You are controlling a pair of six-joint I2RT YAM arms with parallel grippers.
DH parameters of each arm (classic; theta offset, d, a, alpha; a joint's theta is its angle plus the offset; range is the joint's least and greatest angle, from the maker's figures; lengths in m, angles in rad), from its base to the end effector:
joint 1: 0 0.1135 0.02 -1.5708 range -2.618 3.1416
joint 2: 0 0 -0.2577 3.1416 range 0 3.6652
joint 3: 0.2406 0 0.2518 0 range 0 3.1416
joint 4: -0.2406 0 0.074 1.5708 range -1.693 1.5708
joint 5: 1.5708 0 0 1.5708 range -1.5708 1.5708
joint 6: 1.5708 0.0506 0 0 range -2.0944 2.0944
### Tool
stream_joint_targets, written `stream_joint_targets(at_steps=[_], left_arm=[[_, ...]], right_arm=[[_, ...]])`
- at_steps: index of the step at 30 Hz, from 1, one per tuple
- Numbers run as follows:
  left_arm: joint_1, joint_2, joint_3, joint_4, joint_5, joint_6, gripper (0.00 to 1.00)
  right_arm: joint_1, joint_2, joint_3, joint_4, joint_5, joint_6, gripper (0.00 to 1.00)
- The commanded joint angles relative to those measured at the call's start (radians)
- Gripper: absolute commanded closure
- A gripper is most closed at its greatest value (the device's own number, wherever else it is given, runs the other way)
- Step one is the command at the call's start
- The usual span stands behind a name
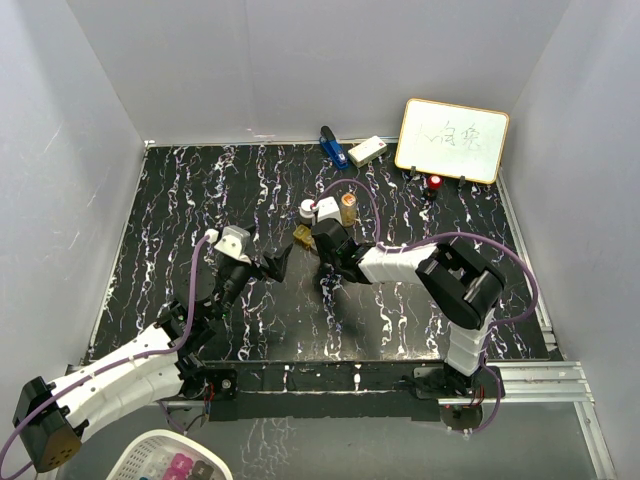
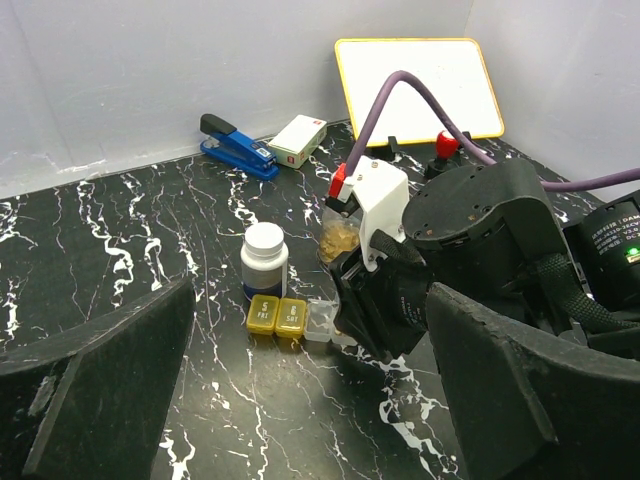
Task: Sort the pills into containers
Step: Place the pill in the pill container, then pick up the pill from the center of the board.
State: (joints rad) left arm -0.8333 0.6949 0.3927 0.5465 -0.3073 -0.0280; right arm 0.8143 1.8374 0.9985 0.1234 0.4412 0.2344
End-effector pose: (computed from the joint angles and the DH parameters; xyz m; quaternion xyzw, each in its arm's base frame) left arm 0.1404 -0.1318 0.2926 0.1275 0.6070 -0.2395 0.7470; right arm 0.2809 0.2661 0.1417 -0.1669 0.8768 0.0302 0.4500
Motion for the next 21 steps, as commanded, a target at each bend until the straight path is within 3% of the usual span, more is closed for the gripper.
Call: stream_joint_targets(at_steps=[1, 10, 21], left_arm=[[-0.001, -0.004, -0.002, 0.035, -0.011, -0.003, 0.01], [-0.001, 0.013, 0.002, 0.048, -0.004, -0.004, 0.01], [-0.001, 0.026, 0.013, 0.053, 0.016, -0.016, 0.01]], right_arm=[[0.002, -0.059, 0.028, 0.032, -0.004, -0.009, 0.73], [0.003, -0.247, -0.057, 0.020, -0.034, 0.015, 0.74], [0.002, -0.422, -0.302, -0.166, 0.157, 0.253, 0.74]])
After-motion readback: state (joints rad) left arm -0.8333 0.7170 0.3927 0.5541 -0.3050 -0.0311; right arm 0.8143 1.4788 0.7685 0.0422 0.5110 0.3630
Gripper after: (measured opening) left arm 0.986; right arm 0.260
